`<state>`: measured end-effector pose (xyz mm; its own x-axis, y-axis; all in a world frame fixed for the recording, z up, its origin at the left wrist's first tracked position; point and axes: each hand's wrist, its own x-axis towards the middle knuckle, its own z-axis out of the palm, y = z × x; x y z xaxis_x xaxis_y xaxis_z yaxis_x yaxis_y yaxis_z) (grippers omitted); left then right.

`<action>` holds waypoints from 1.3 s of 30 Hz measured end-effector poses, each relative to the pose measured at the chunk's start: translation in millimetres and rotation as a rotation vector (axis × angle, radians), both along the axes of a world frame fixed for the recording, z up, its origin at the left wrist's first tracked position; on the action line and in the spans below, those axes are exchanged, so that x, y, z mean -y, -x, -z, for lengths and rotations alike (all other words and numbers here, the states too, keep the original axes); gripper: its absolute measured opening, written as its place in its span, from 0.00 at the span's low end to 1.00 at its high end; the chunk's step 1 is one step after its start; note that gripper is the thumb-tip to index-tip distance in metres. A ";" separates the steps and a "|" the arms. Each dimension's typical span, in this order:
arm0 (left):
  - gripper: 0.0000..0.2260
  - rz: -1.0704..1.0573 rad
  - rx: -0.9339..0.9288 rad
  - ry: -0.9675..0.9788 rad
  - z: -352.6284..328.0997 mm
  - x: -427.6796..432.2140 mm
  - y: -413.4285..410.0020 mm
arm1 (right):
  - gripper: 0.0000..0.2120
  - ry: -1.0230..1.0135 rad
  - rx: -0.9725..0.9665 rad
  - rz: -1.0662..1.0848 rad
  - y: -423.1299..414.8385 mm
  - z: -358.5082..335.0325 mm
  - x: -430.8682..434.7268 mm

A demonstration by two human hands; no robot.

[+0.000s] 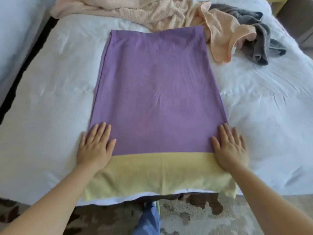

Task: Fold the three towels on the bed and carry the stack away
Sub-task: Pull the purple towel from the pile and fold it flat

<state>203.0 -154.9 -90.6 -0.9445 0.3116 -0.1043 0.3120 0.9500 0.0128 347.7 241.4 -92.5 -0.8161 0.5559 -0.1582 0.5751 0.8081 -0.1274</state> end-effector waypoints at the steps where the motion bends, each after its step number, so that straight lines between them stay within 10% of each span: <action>1: 0.32 0.000 -0.006 -0.013 -2.5 3.6 -11.4 | 0.33 0.025 -0.023 0.038 -10.1 -2.9 2.5; 11: 0.56 0.410 -0.041 0.206 12.6 29.8 -101.6 | 0.56 -0.221 -0.019 -0.600 -100.8 13.2 36.2; 18: 0.43 0.478 -0.216 -0.001 6.3 44.5 -105.3 | 0.47 -0.301 -0.220 -0.626 -107.4 14.4 24.5; 23: 0.38 0.389 -0.253 -0.035 0.1 55.9 -109.4 | 0.57 -0.129 0.011 -0.480 -114.7 12.5 29.5; 31: 0.37 0.161 -0.158 -0.178 0.9 54.7 -120.9 | 0.37 0.444 -0.319 0.118 -107.8 11.9 44.8; 39: 0.17 0.147 0.085 -0.409 -81.3 64.0 -84.2 | 0.15 0.597 -0.199 0.385 -100.3 -67.9 3.0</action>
